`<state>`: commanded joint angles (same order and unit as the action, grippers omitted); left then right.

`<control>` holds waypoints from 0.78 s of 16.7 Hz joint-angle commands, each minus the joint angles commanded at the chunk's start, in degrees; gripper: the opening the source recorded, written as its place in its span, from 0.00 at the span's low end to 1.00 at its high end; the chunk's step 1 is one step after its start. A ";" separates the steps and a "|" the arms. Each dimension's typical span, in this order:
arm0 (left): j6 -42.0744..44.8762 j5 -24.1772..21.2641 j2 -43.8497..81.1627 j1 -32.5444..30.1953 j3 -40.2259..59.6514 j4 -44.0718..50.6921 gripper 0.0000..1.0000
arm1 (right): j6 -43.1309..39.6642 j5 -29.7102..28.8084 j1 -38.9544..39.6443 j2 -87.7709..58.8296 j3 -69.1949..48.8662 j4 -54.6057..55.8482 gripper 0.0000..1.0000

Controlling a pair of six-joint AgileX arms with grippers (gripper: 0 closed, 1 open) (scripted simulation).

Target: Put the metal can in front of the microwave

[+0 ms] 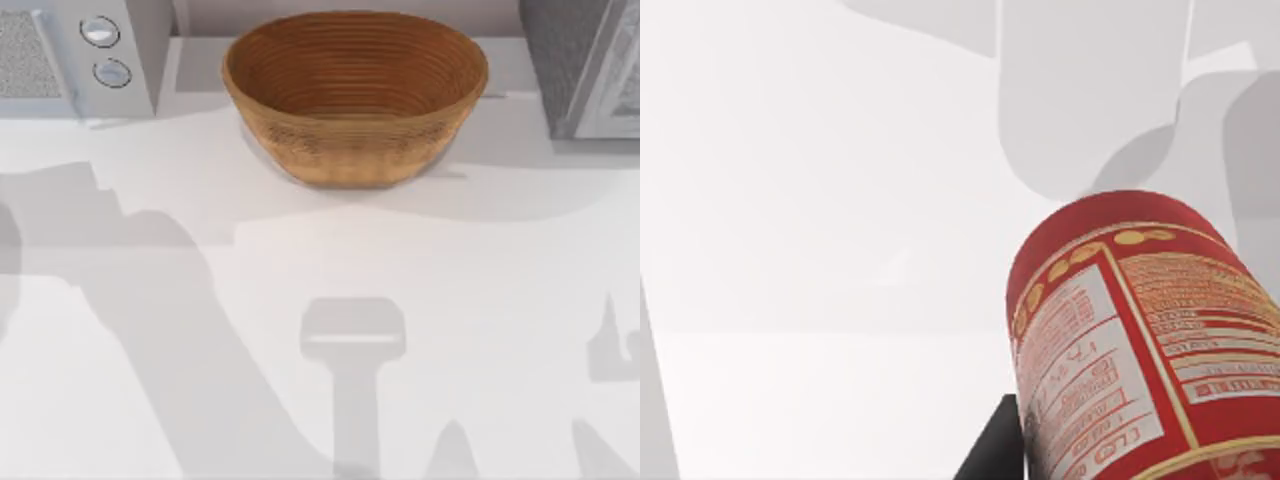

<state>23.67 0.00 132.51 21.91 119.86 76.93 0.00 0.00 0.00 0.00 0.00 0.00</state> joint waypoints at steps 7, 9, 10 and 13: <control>0.00 0.00 0.00 0.00 0.00 0.00 0.45 | 0.00 0.00 0.00 0.00 0.00 0.00 1.00; 0.00 0.00 0.00 0.00 0.00 0.00 0.60 | 0.00 0.00 0.00 0.00 0.00 0.00 1.00; 0.00 0.00 0.00 0.00 0.00 0.00 0.68 | 0.00 0.00 0.00 0.00 0.00 0.00 1.00; 0.00 0.00 0.00 0.00 0.00 0.00 0.90 | 0.00 0.00 0.00 0.00 0.00 0.00 1.00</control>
<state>23.67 0.00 132.51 21.91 119.86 76.93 0.00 0.00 0.00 0.00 0.00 0.00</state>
